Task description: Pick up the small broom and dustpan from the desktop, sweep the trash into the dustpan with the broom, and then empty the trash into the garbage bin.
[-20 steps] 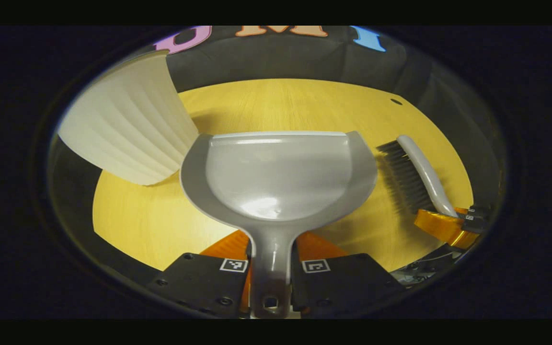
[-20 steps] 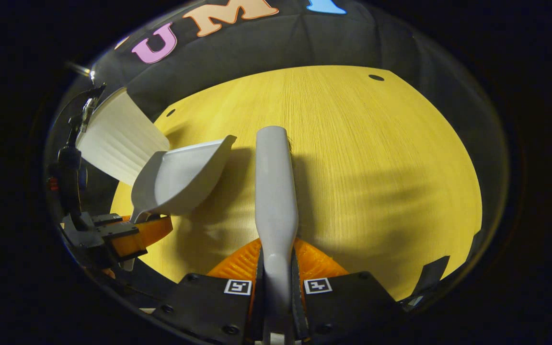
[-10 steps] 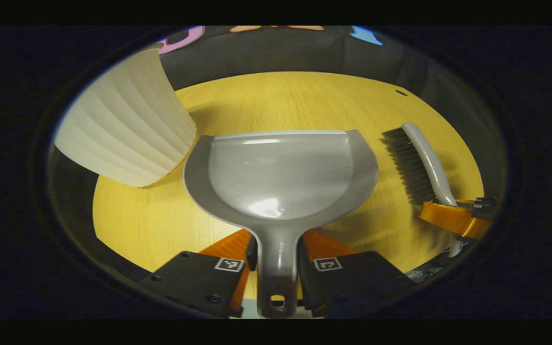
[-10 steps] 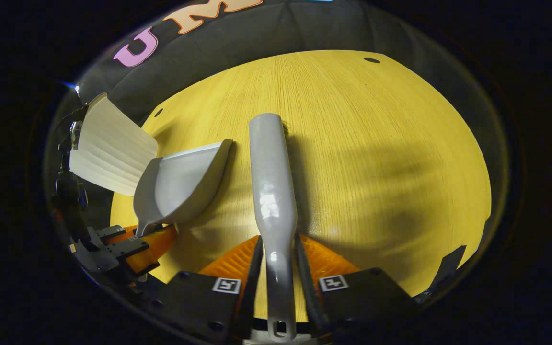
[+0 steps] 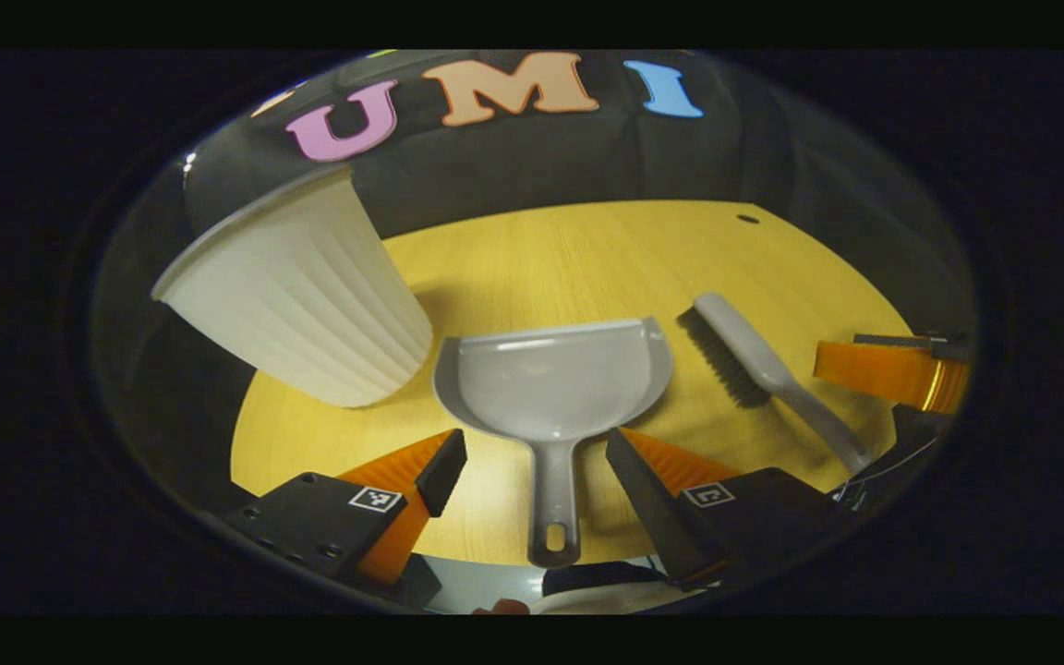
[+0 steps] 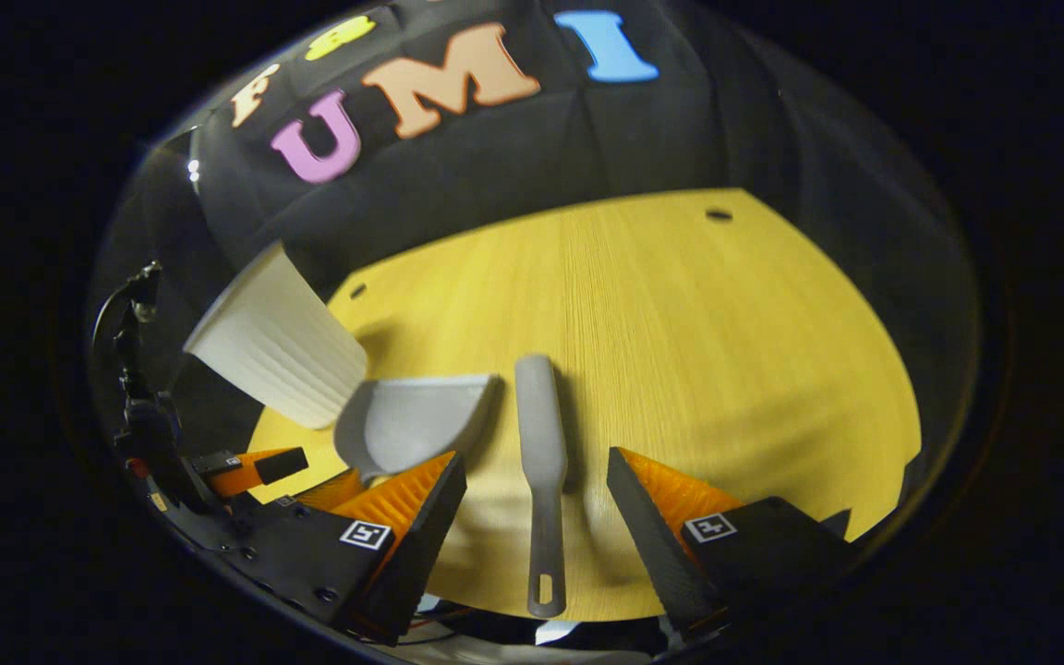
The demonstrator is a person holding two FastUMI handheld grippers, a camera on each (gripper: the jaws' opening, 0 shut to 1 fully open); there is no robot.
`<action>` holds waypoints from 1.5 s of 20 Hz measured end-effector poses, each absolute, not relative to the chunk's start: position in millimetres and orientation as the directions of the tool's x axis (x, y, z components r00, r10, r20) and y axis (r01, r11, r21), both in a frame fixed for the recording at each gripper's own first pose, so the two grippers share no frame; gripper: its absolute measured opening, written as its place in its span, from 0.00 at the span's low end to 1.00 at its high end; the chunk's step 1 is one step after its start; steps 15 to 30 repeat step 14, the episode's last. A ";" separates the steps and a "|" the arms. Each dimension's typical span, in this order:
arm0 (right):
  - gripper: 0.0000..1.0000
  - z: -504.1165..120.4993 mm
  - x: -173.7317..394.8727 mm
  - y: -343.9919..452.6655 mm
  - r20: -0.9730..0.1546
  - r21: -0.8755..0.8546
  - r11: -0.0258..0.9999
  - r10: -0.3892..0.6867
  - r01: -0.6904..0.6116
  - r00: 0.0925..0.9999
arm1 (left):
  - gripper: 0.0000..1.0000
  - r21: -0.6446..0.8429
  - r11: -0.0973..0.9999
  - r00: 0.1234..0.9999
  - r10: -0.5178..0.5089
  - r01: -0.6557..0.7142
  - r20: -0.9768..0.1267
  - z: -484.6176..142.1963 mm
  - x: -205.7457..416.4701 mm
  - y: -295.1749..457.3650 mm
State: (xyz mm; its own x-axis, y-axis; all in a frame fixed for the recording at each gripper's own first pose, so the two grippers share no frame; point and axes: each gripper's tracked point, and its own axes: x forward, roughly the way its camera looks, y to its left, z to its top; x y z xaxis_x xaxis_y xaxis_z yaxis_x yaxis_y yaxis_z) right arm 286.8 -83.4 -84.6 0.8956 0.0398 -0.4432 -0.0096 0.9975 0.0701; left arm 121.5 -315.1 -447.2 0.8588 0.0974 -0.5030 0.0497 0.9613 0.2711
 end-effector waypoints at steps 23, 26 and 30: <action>0.98 50.5 224.5 -86.4 0.198 -0.120 0.977 -0.150 0.176 0.969 | 0.93 0.382 0.913 0.974 0.062 -0.144 0.218 -250.6 74.8 -334.9; 0.98 50.5 224.5 -86.4 0.198 -0.120 0.977 -0.150 0.176 0.969 | 0.93 0.382 0.913 0.974 0.062 -0.144 0.218 -250.6 74.8 -334.9; 0.98 50.5 224.5 -86.4 0.198 -0.120 0.977 -0.150 0.176 0.969 | 0.93 0.382 0.913 0.974 0.062 -0.144 0.218 -250.6 74.8 -334.9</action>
